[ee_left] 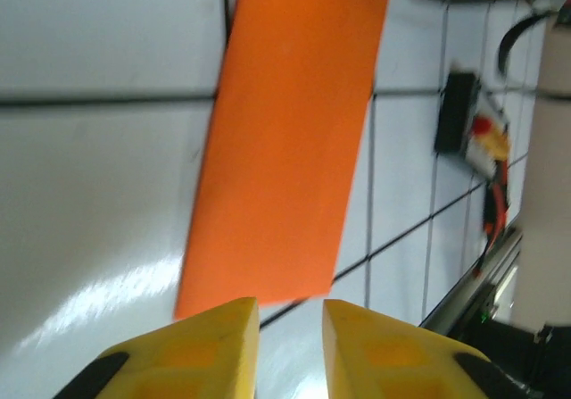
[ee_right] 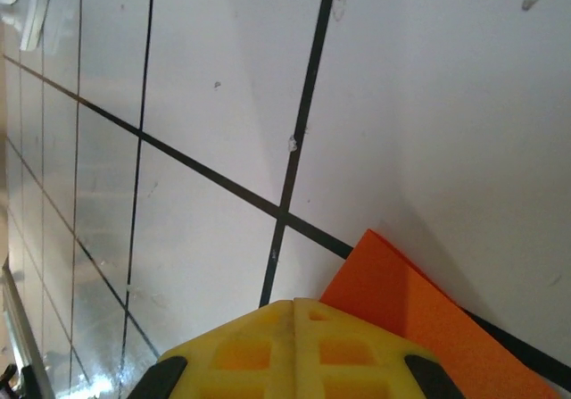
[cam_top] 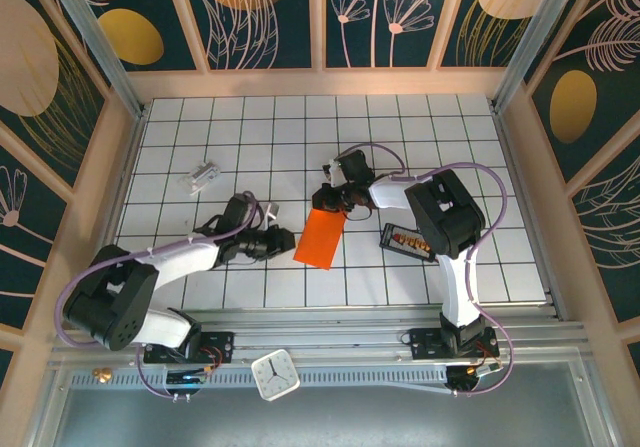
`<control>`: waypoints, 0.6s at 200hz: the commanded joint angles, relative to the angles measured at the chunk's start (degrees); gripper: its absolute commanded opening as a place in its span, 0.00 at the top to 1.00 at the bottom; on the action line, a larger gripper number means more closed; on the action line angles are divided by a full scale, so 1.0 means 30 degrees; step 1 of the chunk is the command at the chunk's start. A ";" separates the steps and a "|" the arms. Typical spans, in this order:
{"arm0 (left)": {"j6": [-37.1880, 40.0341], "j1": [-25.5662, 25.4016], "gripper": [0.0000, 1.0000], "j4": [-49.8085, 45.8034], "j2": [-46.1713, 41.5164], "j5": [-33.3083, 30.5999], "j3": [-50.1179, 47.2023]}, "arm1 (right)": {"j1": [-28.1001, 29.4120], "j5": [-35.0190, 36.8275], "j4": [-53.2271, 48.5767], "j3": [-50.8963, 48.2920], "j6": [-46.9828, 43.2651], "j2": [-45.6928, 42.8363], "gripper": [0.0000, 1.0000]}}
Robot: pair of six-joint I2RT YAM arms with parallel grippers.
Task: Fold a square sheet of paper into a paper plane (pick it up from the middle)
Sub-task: First fold in half a square sheet of paper at the center of the table, then rotate the square sheet of paper at the center of the table.
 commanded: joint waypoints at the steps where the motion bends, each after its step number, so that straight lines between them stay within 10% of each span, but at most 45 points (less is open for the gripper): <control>1: -0.0231 -0.0047 0.72 -0.0200 0.1507 -0.1346 0.1366 | -0.0940 -0.1557 -0.0620 0.0239 -0.0917 -0.2196 0.95; 54: -0.0311 -0.1120 0.77 -0.0427 0.2997 -0.1611 0.0992 | -0.1881 0.1369 -0.1959 -0.4477 0.0012 -0.6458 0.83; 120: -0.0555 -0.1948 0.76 0.0170 0.3741 -0.0337 0.0659 | -0.1335 0.2397 -0.0924 -0.4064 0.0725 -0.3941 0.86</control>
